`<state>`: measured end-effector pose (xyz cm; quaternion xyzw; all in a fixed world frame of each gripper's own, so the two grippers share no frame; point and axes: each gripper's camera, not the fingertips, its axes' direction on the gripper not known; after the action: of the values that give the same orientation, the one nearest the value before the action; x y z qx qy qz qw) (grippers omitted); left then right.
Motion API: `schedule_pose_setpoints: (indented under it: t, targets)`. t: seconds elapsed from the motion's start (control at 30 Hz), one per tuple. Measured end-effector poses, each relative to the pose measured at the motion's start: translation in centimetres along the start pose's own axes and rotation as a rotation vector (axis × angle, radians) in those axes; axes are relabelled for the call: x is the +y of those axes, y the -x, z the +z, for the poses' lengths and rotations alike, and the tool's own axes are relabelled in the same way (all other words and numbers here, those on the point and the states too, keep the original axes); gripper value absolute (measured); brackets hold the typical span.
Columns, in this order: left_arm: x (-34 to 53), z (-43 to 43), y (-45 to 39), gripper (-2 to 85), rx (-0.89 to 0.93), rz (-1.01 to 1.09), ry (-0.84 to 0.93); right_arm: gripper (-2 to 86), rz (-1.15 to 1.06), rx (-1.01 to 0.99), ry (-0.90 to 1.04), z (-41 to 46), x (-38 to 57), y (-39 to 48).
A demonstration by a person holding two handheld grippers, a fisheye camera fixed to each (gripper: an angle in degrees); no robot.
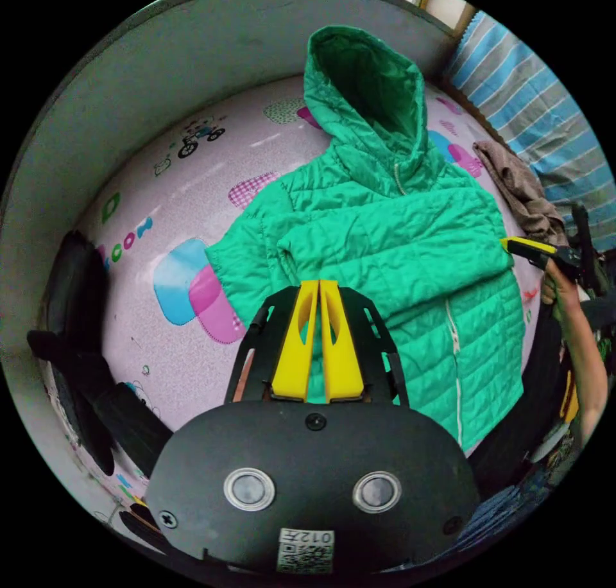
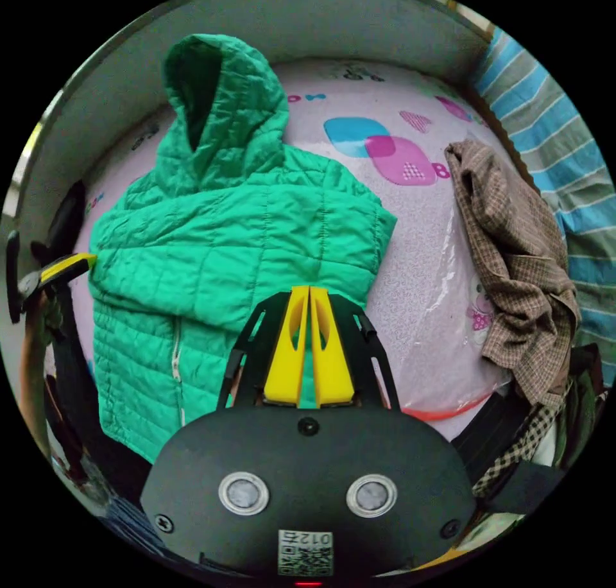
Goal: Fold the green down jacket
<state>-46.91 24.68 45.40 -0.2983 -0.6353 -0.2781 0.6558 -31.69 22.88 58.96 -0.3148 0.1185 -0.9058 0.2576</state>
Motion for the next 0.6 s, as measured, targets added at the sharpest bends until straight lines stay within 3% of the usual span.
schedule_pose_setpoints:
  t: [0.07,0.3,0.5,0.6]
  targets:
    - [1.5,-1.0,0.3,-0.1,0.038,0.041,0.02,-0.9,-0.08,-0.036,-0.006,-0.5,1.8,1.6]
    - [9.1,0.4,-2.0,-0.2,0.136,0.232,0.26,-1.0,-0.377,-0.149,0.243,3.0,7.6,7.3]
    - [12.5,6.0,-3.6,-0.1,-0.007,0.296,0.46,-1.0,-0.39,-0.102,0.328,6.5,7.8,7.8]
    - [12.3,7.9,-3.4,-0.1,-0.021,0.283,0.463,-1.0,-0.36,-0.116,0.342,7.8,7.4,7.4]
